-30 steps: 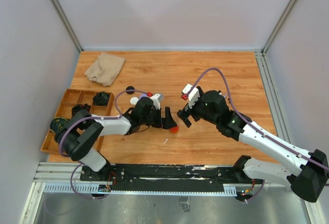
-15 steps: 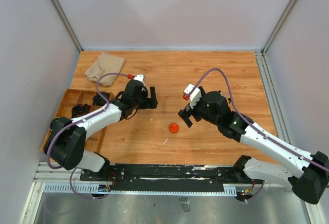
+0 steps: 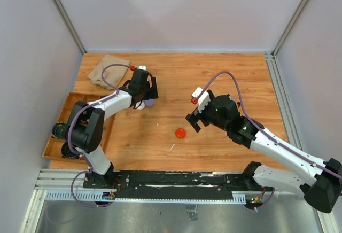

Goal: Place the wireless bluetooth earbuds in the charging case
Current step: Pick up the charging case at the center of the board, then open the charging case.

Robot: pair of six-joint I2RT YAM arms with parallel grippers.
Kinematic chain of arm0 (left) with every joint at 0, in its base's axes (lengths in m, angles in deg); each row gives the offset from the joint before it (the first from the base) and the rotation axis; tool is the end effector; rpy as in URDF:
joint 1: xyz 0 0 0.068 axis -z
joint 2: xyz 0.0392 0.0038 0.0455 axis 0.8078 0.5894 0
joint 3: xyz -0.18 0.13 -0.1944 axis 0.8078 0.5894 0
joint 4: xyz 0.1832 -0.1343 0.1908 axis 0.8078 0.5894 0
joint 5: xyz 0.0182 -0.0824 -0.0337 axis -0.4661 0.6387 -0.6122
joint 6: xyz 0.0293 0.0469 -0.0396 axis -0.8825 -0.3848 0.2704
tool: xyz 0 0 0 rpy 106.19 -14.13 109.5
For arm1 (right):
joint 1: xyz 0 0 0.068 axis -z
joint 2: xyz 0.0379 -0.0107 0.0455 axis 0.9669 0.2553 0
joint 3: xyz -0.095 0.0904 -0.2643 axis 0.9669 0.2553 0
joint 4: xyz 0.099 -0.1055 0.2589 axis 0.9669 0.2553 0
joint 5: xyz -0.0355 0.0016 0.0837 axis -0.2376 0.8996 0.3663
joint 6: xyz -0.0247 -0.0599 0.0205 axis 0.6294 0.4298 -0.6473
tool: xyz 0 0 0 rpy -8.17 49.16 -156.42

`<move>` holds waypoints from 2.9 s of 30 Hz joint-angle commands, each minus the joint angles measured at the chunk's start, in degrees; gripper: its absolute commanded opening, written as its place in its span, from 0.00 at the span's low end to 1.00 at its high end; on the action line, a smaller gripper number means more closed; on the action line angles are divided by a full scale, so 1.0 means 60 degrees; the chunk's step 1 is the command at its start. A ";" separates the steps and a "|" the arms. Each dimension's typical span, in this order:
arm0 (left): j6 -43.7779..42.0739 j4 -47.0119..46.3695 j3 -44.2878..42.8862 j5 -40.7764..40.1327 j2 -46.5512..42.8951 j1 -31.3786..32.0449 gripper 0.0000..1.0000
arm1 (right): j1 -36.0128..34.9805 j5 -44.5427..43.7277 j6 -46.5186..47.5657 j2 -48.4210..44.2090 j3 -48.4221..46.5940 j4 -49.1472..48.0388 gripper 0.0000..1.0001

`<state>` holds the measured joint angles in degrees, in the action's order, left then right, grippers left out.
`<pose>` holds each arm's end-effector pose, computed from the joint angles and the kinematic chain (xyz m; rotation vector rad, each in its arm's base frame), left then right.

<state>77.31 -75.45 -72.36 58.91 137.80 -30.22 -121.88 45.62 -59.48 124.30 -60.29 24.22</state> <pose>0.3741 -0.1524 0.1959 -0.0882 2.2975 -0.1991 0.1883 0.1992 0.3104 -0.8995 1.7185 0.4383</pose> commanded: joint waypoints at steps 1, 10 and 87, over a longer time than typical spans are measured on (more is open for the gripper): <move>-0.0223 0.0420 -0.0668 -0.0261 0.0767 -0.0249 0.83 | -0.0033 -0.0214 0.0035 -0.0091 0.0155 -0.0169 0.99; -0.0559 0.0674 -0.1281 -0.0034 0.1900 -0.0245 0.75 | -0.0042 -0.0200 0.0042 -0.0011 0.0151 -0.0186 0.99; -0.8818 -0.3470 0.2625 0.3811 -0.3633 0.4748 0.41 | 0.3714 0.8101 -0.3663 0.3339 -0.2289 0.0925 0.71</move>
<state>26.25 -93.77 -55.64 79.46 117.38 -2.57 -97.86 89.73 -81.31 143.73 -72.27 31.81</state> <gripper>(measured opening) 0.553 0.714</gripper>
